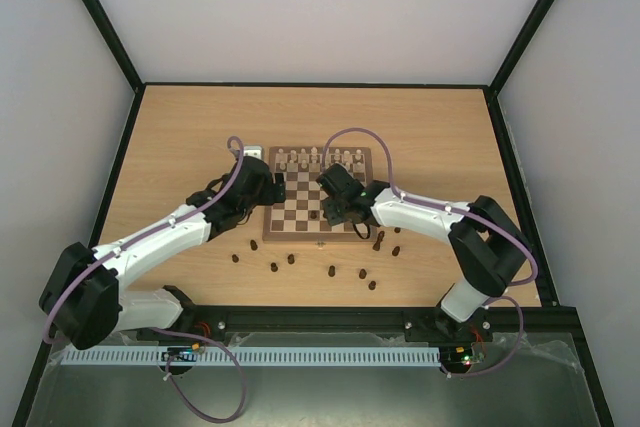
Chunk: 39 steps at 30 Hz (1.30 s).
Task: Set up the chess pieces on the board
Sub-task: Place the chess piece on the chessboard, then pick up the chess piece at the center of the board.
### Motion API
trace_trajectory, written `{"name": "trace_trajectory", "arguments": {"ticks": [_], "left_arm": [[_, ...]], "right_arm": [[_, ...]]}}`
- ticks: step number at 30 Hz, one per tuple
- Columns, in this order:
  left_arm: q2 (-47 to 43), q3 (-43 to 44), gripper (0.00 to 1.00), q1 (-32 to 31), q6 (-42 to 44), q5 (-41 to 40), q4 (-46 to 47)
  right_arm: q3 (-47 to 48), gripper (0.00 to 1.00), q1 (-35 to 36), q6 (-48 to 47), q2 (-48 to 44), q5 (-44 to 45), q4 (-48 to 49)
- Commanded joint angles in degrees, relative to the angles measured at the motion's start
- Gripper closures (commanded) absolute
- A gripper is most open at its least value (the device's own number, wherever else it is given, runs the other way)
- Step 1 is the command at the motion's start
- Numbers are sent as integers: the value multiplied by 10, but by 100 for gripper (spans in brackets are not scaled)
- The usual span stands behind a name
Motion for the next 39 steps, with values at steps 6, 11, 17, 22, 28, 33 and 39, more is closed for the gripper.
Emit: {"name": "trace_trajectory", "arguments": {"ticks": [6, 11, 17, 22, 28, 33, 39], "left_arm": [[18, -4, 1, 16, -11, -12, -6], [32, -4, 1, 30, -34, -3, -11], [38, 5, 1, 33, -57, -4, -48], [36, -24, 2, 44, -73, -16, -45], [78, -35, 18, 48, -82, -10, -43], [111, -54, 21, 49, -92, -8, -31], [144, -56, 28, 58, -91, 0, -10]], "right_arm": [[-14, 65, 3, 11, -45, 36, -12], [-23, 60, 2, 17, -77, 49, -14], [-38, 54, 2, 21, -110, 50, -11], [-41, 53, 2, 23, -123, 44, -11], [-46, 53, 2, 23, -137, 36, -12], [-47, 53, 2, 24, -139, 33, -12], [-48, 53, 2, 24, -137, 25, -11]]}}
